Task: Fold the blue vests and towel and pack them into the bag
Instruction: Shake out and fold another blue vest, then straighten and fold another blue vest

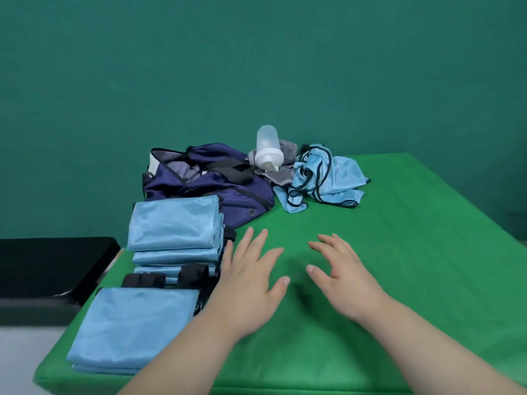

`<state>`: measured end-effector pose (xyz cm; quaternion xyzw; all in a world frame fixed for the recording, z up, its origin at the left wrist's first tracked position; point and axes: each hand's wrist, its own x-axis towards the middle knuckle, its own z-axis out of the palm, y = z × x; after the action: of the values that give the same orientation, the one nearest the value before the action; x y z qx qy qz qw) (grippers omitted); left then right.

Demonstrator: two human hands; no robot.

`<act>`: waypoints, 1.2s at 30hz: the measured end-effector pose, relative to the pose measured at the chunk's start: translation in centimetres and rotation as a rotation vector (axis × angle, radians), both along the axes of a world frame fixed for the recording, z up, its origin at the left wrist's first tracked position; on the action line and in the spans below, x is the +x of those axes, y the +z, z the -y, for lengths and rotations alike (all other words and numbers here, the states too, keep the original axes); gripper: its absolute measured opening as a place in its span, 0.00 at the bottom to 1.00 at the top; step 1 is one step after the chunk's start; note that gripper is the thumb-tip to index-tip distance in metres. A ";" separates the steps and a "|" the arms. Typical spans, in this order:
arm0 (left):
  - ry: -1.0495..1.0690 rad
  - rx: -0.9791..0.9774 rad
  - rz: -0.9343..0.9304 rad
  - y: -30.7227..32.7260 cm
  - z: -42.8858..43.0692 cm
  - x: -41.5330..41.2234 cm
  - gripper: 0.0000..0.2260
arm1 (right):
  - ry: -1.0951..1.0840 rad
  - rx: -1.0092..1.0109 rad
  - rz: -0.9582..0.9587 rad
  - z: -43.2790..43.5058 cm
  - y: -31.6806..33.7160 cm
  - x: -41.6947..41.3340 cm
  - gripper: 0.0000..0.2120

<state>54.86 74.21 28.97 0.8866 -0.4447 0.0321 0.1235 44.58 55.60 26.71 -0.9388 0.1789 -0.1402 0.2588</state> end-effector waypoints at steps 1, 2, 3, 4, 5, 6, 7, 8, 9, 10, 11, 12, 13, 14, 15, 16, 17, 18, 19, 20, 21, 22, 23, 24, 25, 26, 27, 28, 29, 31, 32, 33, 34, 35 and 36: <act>0.000 -0.004 -0.014 -0.5 1.4 0.2 0.27 | -0.018 -0.004 -0.011 1.3 -0.2 -0.1 0.26; 0.002 -0.010 -0.026 -1.0 2.7 0.4 0.26 | -0.035 -0.008 -0.025 2.7 -0.4 -0.2 0.26; 0.005 -0.017 -0.036 -1.5 4.0 0.6 0.25 | -0.049 -0.012 -0.037 4.0 -0.6 -0.2 0.26; 0.006 -0.027 -0.047 -2.1 5.3 0.8 0.25 | -0.061 -0.014 -0.047 5.2 -0.7 -0.2 0.26; 0.006 -0.042 -0.056 -2.5 6.5 1.2 0.25 | -0.070 -0.019 -0.058 6.5 -0.7 -0.1 0.26; 0.009 -0.058 -0.063 -3.0 7.7 1.6 0.26 | -0.081 -0.026 -0.065 7.7 -0.8 0.0 0.26; 0.014 -0.074 -0.063 -3.3 8.9 2.1 0.26 | -0.092 -0.035 -0.070 8.9 -0.8 0.2 0.26; 0.020 -0.087 -0.057 -3.5 10.1 2.6 0.26 | -0.102 -0.044 -0.074 10.0 -0.8 0.5 0.26; 0.027 -0.103 -0.051 -3.6 11.2 3.2 0.26 | -0.109 -0.055 -0.077 11.1 -0.8 0.8 0.26; 0.035 -0.129 -0.052 -3.7 12.3 3.8 0.25 | -0.113 -0.066 -0.080 12.1 -0.8 1.2 0.26; 0.042 -0.161 -0.056 -3.9 13.4 4.3 0.25 | -0.117 -0.078 -0.082 13.1 -0.9 1.7 0.26; 0.049 -0.193 -0.063 -4.1 14.3 4.7 0.24 | -0.122 -0.092 -0.083 14.0 -0.8 2.2 0.26; 0.056 -0.221 -0.069 -4.4 15.1 4.9 0.24 | -0.129 -0.104 -0.085 14.8 -0.9 2.7 0.27; 0.061 -0.248 -0.072 -4.8 15.7 5.1 0.25 | -0.136 -0.114 -0.088 15.5 -0.9 3.3 0.27; 0.056 -0.266 -0.064 -5.3 16.1 5.1 0.26 | -0.141 -0.122 -0.093 16.2 -0.9 4.0 0.27; 0.045 -0.272 -0.044 -5.8 16.4 5.1 0.26 | -0.140 -0.131 -0.099 16.8 -0.9 4.7 0.28; 0.035 -0.274 -0.019 -6.4 16.6 5.2 0.27 | -0.135 -0.143 -0.108 17.4 -0.9 5.4 0.28; 0.029 -0.279 -0.001 -6.8 16.7 5.3 0.26 | -0.130 -0.158 -0.116 17.9 -0.9 6.2 0.28; 0.030 -0.285 0.004 -7.0 16.7 5.5 0.26 | -0.129 -0.171 -0.127 18.3 -1.0 6.9 0.29; 0.038 -0.295 -0.002 -7.2 16.7 5.7 0.26 | -0.134 -0.185 -0.143 18.7 -1.0 7.7 0.29; 0.046 -0.306 -0.011 -7.2 16.7 5.8 0.26 | -0.145 -0.193 -0.165 19.0 -1.0 8.3 0.30; 0.051 -0.312 -0.018 -7.3 16.6 5.9 0.27 | -0.158 -0.197 -0.200 19.2 -1.0 8.8 0.30; 0.052 -0.309 -0.021 -7.4 16.7 5.9 0.27 | -0.167 -0.199 -0.242 19.3 -1.1 9.2 0.30; 0.047 -0.298 -0.021 -7.5 16.7 5.9 0.27 | -0.173 -0.207 -0.279 19.3 -1.2 9.5 0.29; 0.040 -0.283 -0.019 -7.5 16.7 5.8 0.27 | -0.178 -0.219 -0.303 19.2 -1.4 9.5 0.27; 0.034 -0.269 -0.016 -7.5 16.8 5.8 0.27 | -0.183 -0.238 -0.305 19.0 -1.6 9.4 0.25; 0.027 -0.256 -0.015 -7.5 16.8 5.9 0.27 | -0.183 -0.262 -0.291 18.8 -1.8 9.2 0.24; 0.023 -0.245 -0.016 -7.5 16.8 5.9 0.27 | -0.178 -0.290 -0.273 18.5 -2.1 8.8 0.23; 0.019 -0.236 -0.017 -7.5 16.8 5.9 0.27 | -0.168 -0.319 -0.260 18.2 -2.3 8.3 0.22; 0.003 -0.217 -0.019 -7.5 16.7 5.8 0.27 | -0.151 -0.365 -0.235 17.4 -2.7 7.0 0.20; -0.008 -0.202 -0.021 -7.4 16.7 5.7 0.27 | -0.147 -0.374 -0.226 16.8 -2.8 6.2 0.20; -0.021 -0.185 -0.021 -7.4 16.6 5.6 0.27 | -0.145 -0.375 -0.222 16.1 -2.9 5.5 0.19; -0.037 -0.171 -0.019 -7.3 16.5 5.5 0.27 | -0.142 -0.376 -0.222 15.4 -2.9 4.8 0.18; -0.053 -0.160 -0.014 -7.2 16.3 5.3 0.27 | -0.136 -0.385 -0.218 14.6 -3.0 4.0 0.18; -0.071 -0.148 -0.009 -7.1 16.2 5.2 0.28 | -0.130 -0.391 -0.207 13.8 -3.1 3.2 0.17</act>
<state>60.03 57.99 21.84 0.8589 -0.4715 0.0566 0.1916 47.82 41.80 23.65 -0.9670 0.2341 -0.0914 0.0428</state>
